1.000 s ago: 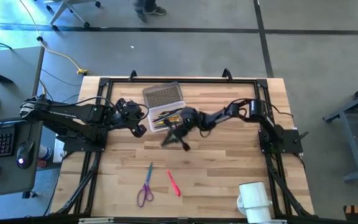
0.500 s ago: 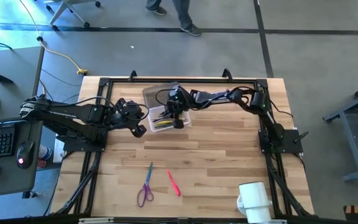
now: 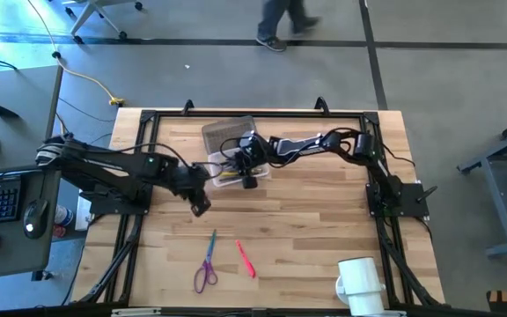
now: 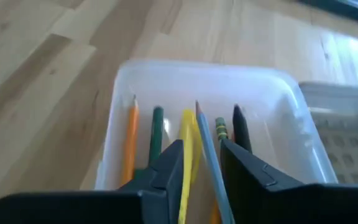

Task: Pick & place school supplies into a supply box
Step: Put the purple scissor into the transparent supply box

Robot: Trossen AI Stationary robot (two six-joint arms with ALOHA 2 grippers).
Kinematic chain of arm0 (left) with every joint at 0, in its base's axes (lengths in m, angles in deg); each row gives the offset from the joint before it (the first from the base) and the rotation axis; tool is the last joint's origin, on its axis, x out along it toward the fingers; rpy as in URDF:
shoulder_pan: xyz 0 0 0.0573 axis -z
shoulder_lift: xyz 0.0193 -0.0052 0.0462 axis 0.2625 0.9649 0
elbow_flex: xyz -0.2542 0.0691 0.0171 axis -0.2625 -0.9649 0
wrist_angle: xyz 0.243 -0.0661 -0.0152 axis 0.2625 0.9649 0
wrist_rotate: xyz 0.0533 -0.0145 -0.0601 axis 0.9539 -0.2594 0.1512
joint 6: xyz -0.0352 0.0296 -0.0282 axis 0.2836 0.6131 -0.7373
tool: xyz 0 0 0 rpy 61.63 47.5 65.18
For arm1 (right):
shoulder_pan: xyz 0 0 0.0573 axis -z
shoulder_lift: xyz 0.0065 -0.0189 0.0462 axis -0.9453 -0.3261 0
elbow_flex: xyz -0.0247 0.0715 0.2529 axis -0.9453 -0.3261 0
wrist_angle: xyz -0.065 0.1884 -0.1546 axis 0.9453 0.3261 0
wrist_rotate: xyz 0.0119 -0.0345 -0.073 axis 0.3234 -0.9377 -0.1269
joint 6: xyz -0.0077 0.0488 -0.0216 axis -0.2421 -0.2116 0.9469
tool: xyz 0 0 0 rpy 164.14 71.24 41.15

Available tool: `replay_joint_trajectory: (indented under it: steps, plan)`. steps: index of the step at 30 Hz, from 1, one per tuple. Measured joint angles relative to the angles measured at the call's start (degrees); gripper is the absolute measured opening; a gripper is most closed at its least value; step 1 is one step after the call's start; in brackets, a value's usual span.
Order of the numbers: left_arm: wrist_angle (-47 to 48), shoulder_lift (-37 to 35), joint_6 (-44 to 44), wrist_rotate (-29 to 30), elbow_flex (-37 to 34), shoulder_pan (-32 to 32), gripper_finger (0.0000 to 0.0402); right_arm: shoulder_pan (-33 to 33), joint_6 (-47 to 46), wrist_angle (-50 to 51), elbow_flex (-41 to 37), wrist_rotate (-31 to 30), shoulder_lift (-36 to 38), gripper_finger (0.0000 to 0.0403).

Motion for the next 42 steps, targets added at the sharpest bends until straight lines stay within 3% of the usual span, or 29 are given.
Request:
replay_joint_trajectory:
  steps: [5,8,11,17,27,36,42]
  plan:
    - [0.8,5.6,-0.8,-19.2,0.0,3.4,0.0051,-1.7,-0.2,-2.2,0.1,-0.2,0.0,0.0103]
    - [1.0,9.7,0.4,-25.9,0.0,7.3,0.0059,-2.9,-0.2,-2.1,0.1,-0.2,0.0,0.0105]
    - [0.0,14.1,-5.2,-31.0,0.0,10.6,0.0078,-4.0,-0.2,-1.7,0.1,-0.1,0.0,0.0105]
    - [-2.0,21.3,-15.5,-29.5,0.0,18.1,0.0125,-5.3,0.0,-0.8,0.1,-0.2,0.1,0.0106]
    - [-22.0,28.0,-33.0,-27.1,0.1,25.1,0.0145,-5.6,1.7,-2.1,0.1,-0.2,0.1,0.0106]
    - [-23.4,30.1,-39.5,-21.4,0.1,29.0,0.0145,-5.7,1.8,-6.9,0.1,0.0,0.1,0.0106]
    - [-23.6,32.4,-38.3,-21.0,0.0,29.2,0.0135,-6.2,6.6,-7.8,0.1,-1.2,3.1,0.0106]
